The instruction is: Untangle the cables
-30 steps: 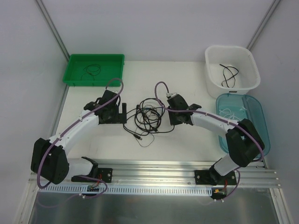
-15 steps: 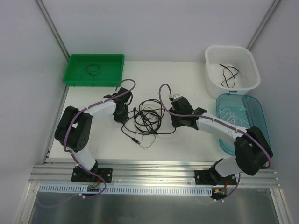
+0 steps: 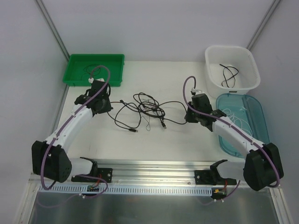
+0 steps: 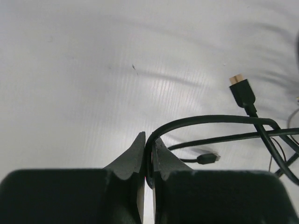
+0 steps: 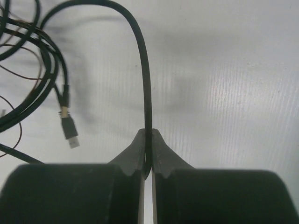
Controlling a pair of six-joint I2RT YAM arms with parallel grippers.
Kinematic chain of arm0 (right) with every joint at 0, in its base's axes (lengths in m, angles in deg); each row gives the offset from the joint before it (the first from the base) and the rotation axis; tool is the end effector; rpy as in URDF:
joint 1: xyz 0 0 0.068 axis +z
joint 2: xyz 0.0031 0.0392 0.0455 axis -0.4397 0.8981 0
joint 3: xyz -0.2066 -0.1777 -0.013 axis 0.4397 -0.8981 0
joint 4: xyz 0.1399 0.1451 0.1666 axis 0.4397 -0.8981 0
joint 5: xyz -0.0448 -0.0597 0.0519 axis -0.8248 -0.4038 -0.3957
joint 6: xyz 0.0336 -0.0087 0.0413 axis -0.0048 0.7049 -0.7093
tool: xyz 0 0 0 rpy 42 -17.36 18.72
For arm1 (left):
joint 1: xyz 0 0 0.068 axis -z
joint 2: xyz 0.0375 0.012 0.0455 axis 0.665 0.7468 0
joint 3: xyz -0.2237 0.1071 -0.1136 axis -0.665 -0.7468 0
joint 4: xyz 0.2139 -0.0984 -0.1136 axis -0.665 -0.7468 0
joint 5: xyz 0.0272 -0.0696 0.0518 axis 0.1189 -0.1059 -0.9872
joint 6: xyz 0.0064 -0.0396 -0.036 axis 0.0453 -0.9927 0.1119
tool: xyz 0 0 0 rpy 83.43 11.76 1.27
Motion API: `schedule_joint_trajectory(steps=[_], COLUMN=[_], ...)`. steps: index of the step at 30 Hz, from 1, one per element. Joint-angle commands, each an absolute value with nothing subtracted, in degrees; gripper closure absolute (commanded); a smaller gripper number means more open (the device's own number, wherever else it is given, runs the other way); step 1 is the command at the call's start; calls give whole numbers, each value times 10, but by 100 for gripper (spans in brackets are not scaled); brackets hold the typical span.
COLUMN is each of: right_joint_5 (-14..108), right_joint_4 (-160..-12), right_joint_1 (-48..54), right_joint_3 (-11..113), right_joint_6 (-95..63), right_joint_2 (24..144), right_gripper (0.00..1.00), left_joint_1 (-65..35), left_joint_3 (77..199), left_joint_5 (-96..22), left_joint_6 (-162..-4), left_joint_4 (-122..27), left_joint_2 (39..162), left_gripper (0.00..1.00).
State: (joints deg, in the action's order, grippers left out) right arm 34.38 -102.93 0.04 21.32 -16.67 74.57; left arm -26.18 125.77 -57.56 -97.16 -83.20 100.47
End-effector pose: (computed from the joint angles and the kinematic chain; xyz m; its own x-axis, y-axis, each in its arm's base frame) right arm 0.2387 0.1136 0.2377 -0.6555 -0.1756 -0.7345 -0.2970 0.9542 0.0370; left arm 0.2675 -0.0664 0.2803 -0.7082 -0.2408 -0.6636 -0.1981 0.9700 -0.1406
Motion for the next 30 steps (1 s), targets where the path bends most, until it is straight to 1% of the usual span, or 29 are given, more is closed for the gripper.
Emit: schedule_joint_trajectory(steps=[1, 6, 11, 14, 17, 21, 22, 23, 24, 25, 27, 29, 30], right_joint_5=[324, 352, 386, 352, 336, 338, 350, 389, 424, 438, 444, 431, 425], right_joint_4=[-1077, -1087, -1119, -1147, -1161, -1176, -1176, -1175, -1176, -1176, -1169, -1161, -1155], right_joint_1=[-20, -40, -41, -42, -61, -76, -76, -76, -75, -70, -56, -16, 21], right_joint_3=[206, 206, 250, 265, 272, 282, 282, 282, 281, 281, 274, 275, 281], right_joint_6=[-163, -162, -143, -139, -139, -139, -137, -130, -129, -130, -129, -125, -115], right_joint_2=[717, 669, 629, 608, 583, 587, 592, 602, 625, 641, 666, 672, 679], right_gripper=[99, 99, 99, 99, 99, 99, 97, 93, 79, 69, 51, 44, 38], left_joint_1=[-291, -315, -332, -334, -337, -348, -348, -348, -348, -348, -347, -347, -347], left_joint_3=[1294, 1278, 1231, 1231, 1227, 1226, 1227, 1230, 1229, 1226, 1217, 1207, 1203], left_joint_5=[-666, -734, -751, -761, -806, -793, -766, -740, -711, -652, -606, -552, -533], left_joint_6=[-930, -903, -909, -896, -880, -881, -881, -881, -873, -868, -855, -850, -846], left_joint_4=[-859, -862, -859, -859, -859, -859, -857, -856, -851, -834, -818, -796, -789], left_joint_2=[942, 889, 891, 911, 912, 904, 897, 894, 890, 882, 872, 857, 847], left_gripper=[100, 100, 100, 100, 100, 100, 100, 100, 100, 100, 100, 100, 100])
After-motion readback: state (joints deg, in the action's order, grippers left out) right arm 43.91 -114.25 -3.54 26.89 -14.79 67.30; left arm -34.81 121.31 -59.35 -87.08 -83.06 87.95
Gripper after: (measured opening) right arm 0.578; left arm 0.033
